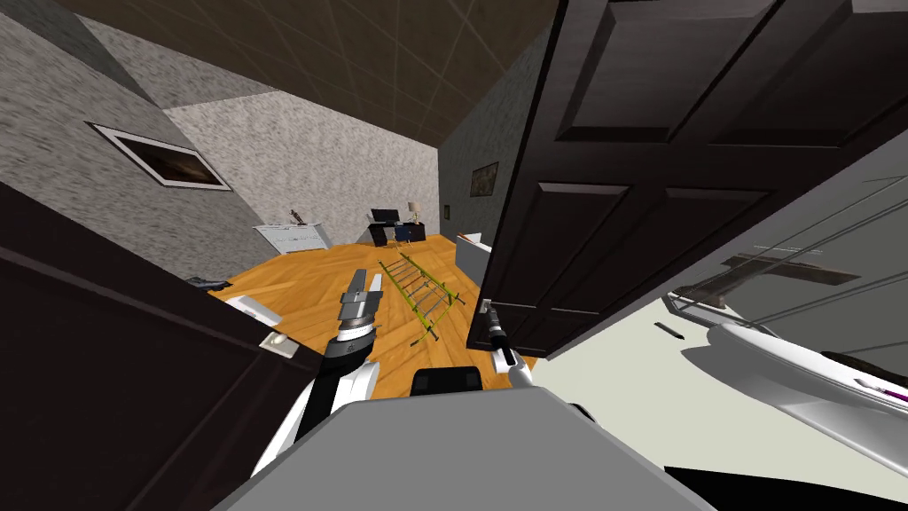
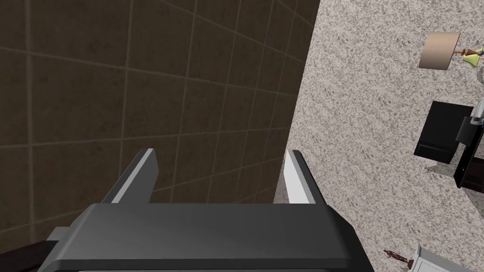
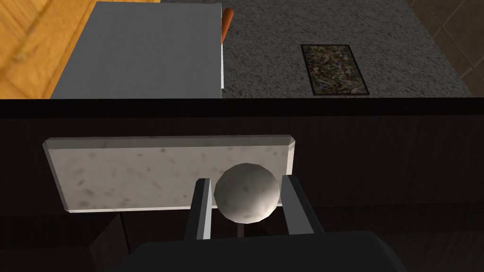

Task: Push the door open

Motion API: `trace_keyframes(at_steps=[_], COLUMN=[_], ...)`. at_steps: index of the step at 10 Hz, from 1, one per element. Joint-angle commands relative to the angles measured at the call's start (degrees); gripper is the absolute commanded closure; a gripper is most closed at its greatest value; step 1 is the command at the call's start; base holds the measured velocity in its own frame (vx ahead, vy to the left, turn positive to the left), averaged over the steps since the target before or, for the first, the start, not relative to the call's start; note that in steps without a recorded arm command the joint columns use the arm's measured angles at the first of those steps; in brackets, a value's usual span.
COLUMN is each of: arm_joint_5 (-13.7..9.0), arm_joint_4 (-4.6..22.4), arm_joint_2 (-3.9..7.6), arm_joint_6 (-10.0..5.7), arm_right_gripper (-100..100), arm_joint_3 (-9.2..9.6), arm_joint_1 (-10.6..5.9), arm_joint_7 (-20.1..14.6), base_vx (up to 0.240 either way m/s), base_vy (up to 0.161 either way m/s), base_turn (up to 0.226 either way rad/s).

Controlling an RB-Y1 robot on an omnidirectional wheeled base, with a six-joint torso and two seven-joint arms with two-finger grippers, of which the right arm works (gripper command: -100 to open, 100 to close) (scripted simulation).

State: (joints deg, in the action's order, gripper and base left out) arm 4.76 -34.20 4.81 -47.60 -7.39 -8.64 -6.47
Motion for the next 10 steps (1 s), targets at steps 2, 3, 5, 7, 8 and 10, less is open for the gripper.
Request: trace_keyframes(at_steps=[2,3,5,7,8,10], arm_joint_5=[-1.3,-1.7,-2.5,-2.5,-3.1,-3.6], arm_joint_4=[-0.3,-0.2,-0.1,-0.1,0.0,0.0], arm_joint_2=[0.85,0.96,1.15,1.15,1.28,1.36], arm_joint_6=[0.34,0.41,0.55,0.55,0.65,0.72], arm_right_gripper=[100,100,100,100,100,100], arm_joint_3=[-2.15,-2.78,-4.07,-4.07,-5.06,-5.72], arm_joint_1=[0.10,0.09,0.05,0.05,0.02,0.01], arm_joint_7=[0.8,1.1,1.6,1.6,2.0,2.3], base_vx=[0.213,0.185,0.192,0.080,0.115,0.156], base_vy=[0.060,0.063,0.057,0.027,0.039,0.059], base_turn=[-0.064,-0.062,-0.052,-0.019,-0.074,-0.065])
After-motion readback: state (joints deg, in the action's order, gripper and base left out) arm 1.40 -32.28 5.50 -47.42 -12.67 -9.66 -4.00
